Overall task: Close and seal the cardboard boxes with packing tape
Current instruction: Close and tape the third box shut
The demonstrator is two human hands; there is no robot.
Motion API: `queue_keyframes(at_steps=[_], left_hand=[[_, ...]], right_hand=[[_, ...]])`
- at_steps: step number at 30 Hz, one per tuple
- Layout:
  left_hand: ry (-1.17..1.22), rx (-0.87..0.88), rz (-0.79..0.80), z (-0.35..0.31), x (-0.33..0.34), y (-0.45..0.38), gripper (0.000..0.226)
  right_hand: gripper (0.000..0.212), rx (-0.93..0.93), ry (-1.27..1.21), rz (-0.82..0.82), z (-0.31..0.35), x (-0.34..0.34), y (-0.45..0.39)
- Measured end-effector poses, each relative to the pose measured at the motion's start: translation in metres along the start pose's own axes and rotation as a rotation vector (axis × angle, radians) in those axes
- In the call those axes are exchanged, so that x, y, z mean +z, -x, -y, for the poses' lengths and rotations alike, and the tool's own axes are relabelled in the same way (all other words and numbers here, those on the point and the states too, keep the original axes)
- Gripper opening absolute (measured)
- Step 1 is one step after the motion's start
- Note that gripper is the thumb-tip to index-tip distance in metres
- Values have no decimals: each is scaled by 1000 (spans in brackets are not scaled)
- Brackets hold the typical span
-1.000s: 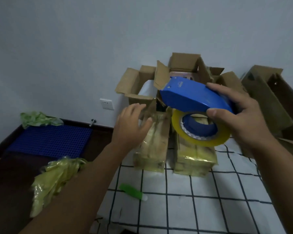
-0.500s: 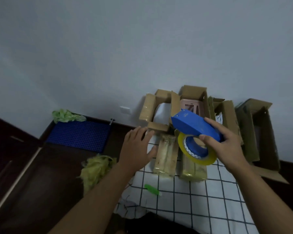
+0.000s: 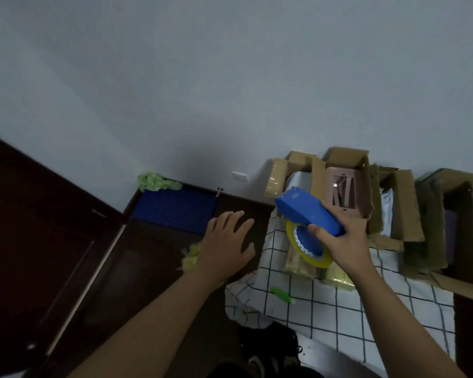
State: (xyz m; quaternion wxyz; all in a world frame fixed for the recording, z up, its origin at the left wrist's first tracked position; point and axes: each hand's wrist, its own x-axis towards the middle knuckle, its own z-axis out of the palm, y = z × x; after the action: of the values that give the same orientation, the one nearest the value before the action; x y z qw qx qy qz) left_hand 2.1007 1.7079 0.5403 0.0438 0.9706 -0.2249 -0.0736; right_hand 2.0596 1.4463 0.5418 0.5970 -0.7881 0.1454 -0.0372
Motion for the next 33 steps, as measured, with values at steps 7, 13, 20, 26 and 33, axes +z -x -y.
queue_keyframes(at_steps=[7, 13, 20, 26, 33], left_hand=[[-44, -61, -6, 42, -24, 23, 61], [-15, -55, -70, 110, -28, 33, 60], [71, -58, -71, 262, -20, 68, 61], [78, -23, -23, 365, -31, 89, 63], [60, 188, 11, 354, -44, 25, 60]], right_hand=[[60, -111, 105, 108, 19, 42, -5], [60, -172, 156, 125, 51, 107, -8], [58, -127, 171, 55, 79, 255, 5], [54, -19, 72, -54, 105, 353, 28], [59, 38, 74, -243, 102, 337, 30]])
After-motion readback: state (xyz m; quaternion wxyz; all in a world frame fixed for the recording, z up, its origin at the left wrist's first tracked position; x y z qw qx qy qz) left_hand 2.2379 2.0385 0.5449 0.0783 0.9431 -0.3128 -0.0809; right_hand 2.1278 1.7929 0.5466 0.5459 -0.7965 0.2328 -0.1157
